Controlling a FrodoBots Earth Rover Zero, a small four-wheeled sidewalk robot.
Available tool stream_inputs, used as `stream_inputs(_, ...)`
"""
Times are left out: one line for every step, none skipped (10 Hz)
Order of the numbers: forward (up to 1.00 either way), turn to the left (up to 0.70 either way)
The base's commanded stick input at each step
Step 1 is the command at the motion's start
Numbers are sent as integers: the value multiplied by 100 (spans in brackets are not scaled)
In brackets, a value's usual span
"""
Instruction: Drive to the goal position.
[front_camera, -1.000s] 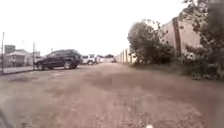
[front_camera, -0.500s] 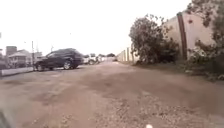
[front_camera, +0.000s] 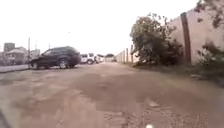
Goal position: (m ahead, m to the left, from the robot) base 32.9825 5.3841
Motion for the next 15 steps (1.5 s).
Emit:
stream_inputs(85, -3)
stream_inputs(85, 0)
stream_inputs(85, 0)
stream_inputs(85, 0)
stream_inputs(85, 0)
stream_inputs(85, 0)
stream_inputs(85, 0)
stream_inputs(85, 0)
stream_inputs(85, 0)
stream_inputs(85, 0)
stream_inputs(85, 0)
stream_inputs(85, -18)
stream_inputs(85, -29)
stream_inputs(85, -8)
stream_inputs(85, 0)
